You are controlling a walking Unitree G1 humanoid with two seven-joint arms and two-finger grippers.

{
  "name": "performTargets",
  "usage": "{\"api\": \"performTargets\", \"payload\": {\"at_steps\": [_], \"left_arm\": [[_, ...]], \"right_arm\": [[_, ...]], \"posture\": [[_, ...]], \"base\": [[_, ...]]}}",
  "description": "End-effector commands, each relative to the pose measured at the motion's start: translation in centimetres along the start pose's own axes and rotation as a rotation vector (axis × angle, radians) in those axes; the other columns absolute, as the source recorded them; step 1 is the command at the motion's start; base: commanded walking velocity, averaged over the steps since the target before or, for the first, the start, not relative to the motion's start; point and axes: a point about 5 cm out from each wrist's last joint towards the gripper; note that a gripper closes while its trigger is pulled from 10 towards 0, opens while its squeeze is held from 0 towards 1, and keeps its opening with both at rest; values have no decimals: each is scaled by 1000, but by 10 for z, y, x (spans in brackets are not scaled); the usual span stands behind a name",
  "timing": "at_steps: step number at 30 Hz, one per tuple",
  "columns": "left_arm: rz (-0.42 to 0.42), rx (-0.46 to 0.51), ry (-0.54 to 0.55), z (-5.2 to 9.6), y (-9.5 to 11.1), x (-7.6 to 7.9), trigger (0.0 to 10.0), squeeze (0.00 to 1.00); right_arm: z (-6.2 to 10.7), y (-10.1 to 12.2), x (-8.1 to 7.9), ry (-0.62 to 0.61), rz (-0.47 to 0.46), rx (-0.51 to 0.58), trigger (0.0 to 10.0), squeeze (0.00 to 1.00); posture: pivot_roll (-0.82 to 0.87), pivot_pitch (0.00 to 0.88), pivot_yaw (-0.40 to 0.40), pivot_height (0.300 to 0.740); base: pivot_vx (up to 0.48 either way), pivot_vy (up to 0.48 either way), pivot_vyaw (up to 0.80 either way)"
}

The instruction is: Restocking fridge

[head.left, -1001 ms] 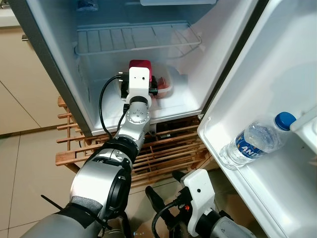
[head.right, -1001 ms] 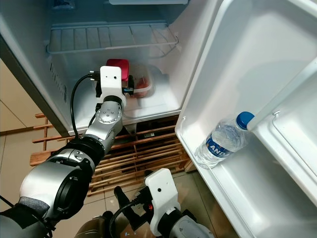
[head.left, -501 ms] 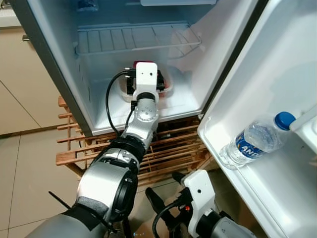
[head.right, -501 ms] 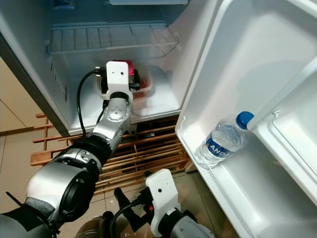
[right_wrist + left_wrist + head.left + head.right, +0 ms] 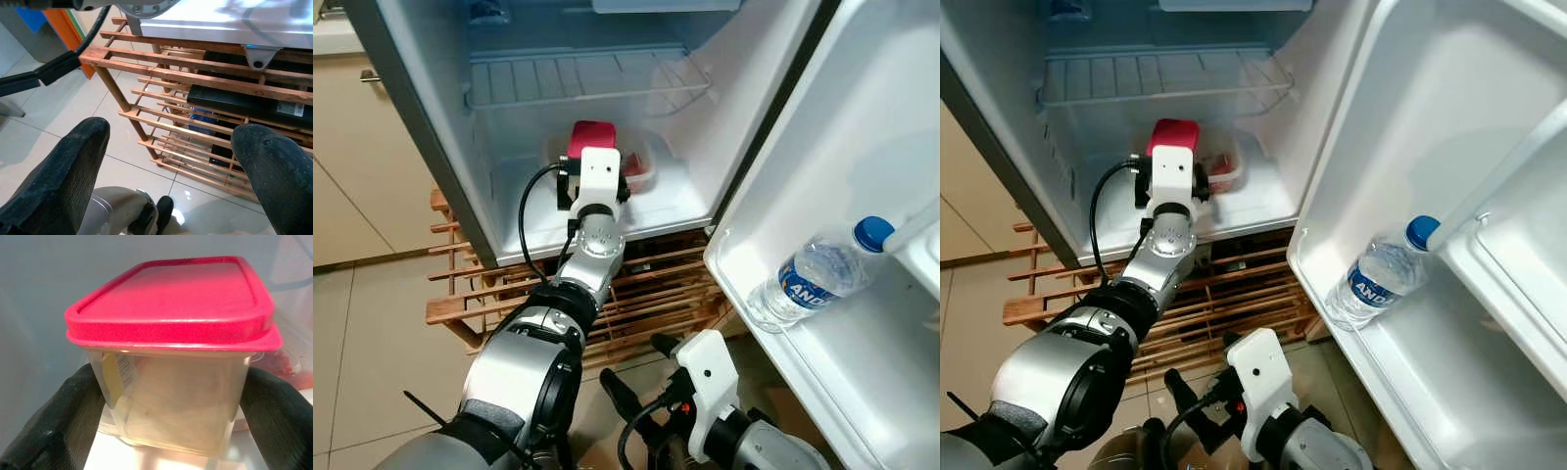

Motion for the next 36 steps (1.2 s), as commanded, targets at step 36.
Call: {"api": "performTargets", "payload": {"at_steps": [36], "left_arm": [[118, 208, -436, 84, -9, -31, 10000, 0]], "right_arm": [[-53, 28, 55, -62, 68, 137, 10000, 0]], "posture": [[-120, 0, -28, 740]], "base": [[0, 0, 0]]}}
Point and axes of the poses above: a point about 5 cm out from each wrist's last joint towards the gripper, its own z axis pointing back from the gripper into the wrist, its own y axis along the axis of the wrist's last joint, x = y × z, and after that the axes turned 6 degrees about -z, right-handed
